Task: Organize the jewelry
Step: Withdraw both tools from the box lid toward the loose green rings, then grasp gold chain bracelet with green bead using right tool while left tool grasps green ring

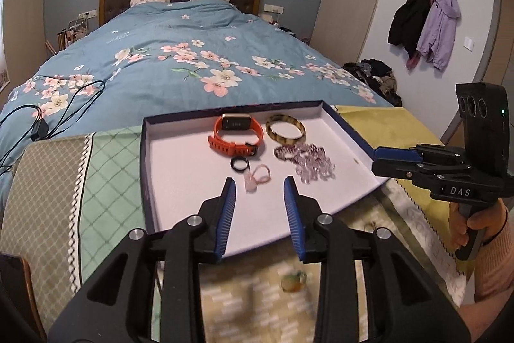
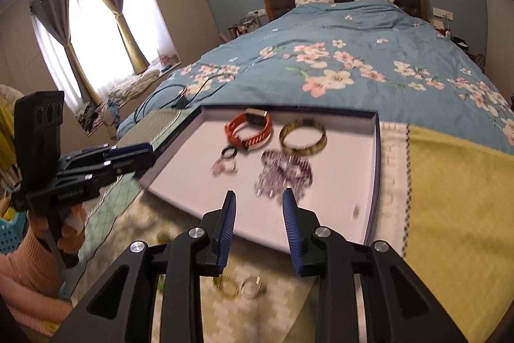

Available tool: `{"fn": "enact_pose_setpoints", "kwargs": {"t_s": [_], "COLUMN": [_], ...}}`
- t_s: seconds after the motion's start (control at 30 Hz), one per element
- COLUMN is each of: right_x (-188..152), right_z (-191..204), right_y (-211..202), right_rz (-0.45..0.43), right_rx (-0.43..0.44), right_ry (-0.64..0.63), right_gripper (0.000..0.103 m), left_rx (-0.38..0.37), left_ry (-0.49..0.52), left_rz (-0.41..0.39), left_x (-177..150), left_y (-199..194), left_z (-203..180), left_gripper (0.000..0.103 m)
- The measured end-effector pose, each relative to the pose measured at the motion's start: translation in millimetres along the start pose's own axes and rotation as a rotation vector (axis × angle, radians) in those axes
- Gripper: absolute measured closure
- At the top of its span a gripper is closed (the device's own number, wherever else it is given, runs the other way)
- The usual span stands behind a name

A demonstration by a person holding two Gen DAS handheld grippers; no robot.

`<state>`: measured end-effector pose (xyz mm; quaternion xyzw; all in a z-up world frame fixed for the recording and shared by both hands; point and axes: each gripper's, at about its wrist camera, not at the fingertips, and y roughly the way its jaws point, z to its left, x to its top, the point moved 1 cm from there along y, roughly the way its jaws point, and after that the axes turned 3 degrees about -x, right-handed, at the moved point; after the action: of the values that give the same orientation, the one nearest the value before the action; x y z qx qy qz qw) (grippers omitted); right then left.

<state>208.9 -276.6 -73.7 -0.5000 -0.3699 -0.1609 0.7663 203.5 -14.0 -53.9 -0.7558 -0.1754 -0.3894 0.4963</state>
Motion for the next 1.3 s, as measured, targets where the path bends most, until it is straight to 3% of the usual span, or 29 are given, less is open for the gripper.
{"fn": "enact_pose_setpoints", "kwargs": {"t_s": [0.43,0.83,1.07,1.3], "right_x": [-51,-61,-62,-64], "right_z": [20,43,48,48], "right_y": [3,17,20,17], "right_rz": [0.097,0.139,0.149,0.140], "right_rx": [0.018,-0.019,-0.034,-0.031], "right_ry": [-0.036,-0.099,-0.135,-0.145], "right_gripper": [0.075,0.076,0.097,0.102], "left_rx": [-0.040,-0.125,-0.146,-0.144], "left_ry": [0.020,0.093,0.120,0.122], "left_rz": [0.064,0.117,0.169,0.221], "left_x": [-57,-82,-90,-92], "left_y": [-18,-18,-6,7], "left_z": [-16,-49,-63,-67], "left_gripper": [0.072,0.066,0.065,0.067]}}
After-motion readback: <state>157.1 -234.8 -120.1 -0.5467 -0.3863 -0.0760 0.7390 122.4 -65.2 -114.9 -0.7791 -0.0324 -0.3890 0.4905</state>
